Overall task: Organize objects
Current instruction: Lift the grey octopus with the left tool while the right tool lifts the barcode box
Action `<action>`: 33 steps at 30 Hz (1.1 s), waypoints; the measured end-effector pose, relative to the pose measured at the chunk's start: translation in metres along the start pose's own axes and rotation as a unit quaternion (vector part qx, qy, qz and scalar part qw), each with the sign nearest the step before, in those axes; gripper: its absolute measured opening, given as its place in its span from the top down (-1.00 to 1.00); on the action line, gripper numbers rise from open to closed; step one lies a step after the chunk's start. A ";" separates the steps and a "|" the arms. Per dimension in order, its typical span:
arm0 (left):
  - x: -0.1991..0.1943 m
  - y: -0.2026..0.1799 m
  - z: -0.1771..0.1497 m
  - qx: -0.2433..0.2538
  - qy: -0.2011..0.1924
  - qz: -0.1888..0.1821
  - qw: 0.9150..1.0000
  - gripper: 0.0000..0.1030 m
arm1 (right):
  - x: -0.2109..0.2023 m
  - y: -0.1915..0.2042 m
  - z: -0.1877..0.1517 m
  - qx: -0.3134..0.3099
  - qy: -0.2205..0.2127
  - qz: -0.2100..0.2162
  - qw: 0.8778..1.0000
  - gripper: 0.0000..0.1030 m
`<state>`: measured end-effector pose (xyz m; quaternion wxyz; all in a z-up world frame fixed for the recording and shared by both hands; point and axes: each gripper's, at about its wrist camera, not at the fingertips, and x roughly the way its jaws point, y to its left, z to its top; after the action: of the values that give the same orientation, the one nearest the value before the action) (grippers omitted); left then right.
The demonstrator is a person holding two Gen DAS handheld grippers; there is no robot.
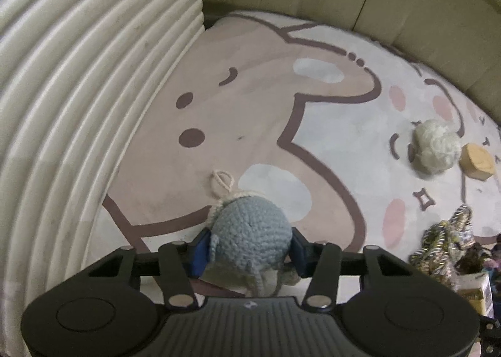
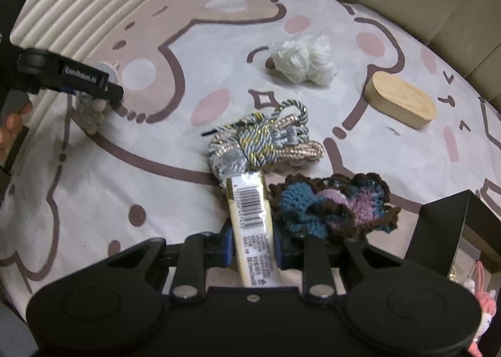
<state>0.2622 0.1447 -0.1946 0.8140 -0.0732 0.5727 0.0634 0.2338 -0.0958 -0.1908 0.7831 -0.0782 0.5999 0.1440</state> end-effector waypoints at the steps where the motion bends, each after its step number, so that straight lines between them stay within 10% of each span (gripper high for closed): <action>1: -0.004 -0.001 0.000 0.002 -0.004 -0.002 1.000 0.00 | -0.003 -0.001 0.001 0.007 -0.005 0.003 1.000 0.51; 33: -0.154 -0.078 -0.038 0.094 -0.150 -0.086 0.981 0.00 | -0.125 -0.043 -0.026 0.162 -0.176 0.009 0.971 0.51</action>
<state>0.1895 0.0583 -0.0587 0.8962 -0.0348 0.4393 -0.0505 0.1940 -0.1603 -0.0799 0.8773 0.0821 0.4686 0.0631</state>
